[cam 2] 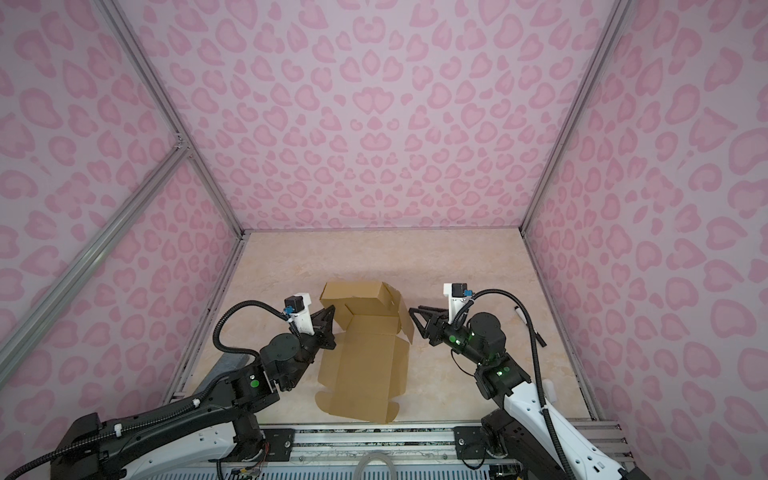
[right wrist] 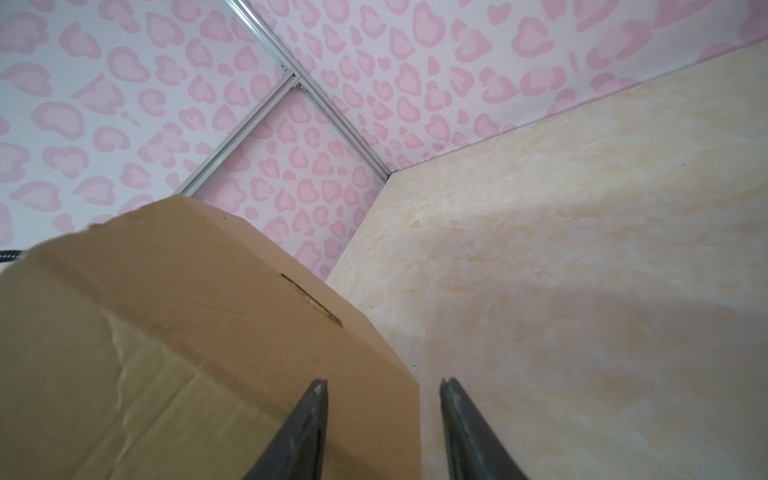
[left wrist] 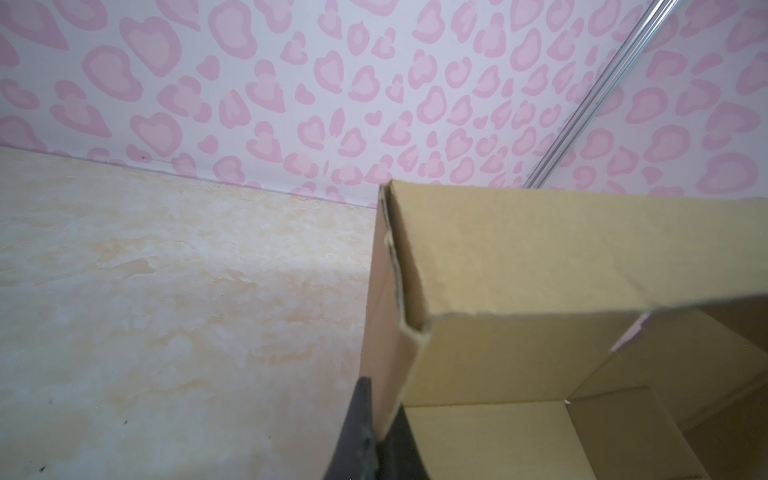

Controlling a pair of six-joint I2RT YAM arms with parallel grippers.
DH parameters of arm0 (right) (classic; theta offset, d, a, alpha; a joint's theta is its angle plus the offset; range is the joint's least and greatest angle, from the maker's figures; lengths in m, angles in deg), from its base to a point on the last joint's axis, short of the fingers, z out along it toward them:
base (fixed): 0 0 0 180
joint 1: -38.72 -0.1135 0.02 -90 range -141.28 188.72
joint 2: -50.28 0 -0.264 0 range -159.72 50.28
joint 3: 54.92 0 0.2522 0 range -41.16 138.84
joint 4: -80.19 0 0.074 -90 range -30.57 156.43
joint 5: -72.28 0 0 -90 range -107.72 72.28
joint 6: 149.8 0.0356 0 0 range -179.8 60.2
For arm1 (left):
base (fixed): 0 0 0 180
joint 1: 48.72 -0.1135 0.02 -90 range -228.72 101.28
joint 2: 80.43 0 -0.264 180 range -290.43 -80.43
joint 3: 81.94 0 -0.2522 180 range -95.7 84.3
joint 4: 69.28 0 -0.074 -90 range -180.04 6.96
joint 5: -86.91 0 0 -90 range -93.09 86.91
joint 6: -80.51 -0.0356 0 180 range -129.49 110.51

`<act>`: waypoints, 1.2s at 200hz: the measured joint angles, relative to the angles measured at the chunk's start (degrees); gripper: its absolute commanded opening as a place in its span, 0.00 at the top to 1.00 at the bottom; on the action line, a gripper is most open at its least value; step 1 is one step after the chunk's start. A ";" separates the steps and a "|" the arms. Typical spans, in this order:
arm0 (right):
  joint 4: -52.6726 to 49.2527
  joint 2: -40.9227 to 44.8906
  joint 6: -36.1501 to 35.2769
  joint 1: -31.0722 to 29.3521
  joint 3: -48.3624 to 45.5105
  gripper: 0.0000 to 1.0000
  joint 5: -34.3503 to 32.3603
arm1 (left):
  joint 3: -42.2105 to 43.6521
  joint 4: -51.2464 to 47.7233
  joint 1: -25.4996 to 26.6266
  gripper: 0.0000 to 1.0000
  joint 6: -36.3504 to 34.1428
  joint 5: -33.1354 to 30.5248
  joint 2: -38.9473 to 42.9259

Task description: Fold the paper box

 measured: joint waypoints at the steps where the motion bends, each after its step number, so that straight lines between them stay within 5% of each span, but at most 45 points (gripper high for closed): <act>1: 0.02 -0.04 -0.04 -0.22 0.00 0.53 0.04 | 0.00 -0.02 0.00 0.96 0.00 0.04 0.00; 125: 0.76 1.03 -4.42 -11.65 -3.41 0.52 -4.79 | -0.04 -0.24 -0.28 0.96 0.39 1.42 -1.16; 240: -8.17 -8.07 -17.20 -19.17 3.04 0.56 -21.88 | -0.79 -1.07 -0.26 0.96 -2.67 1.16 -9.20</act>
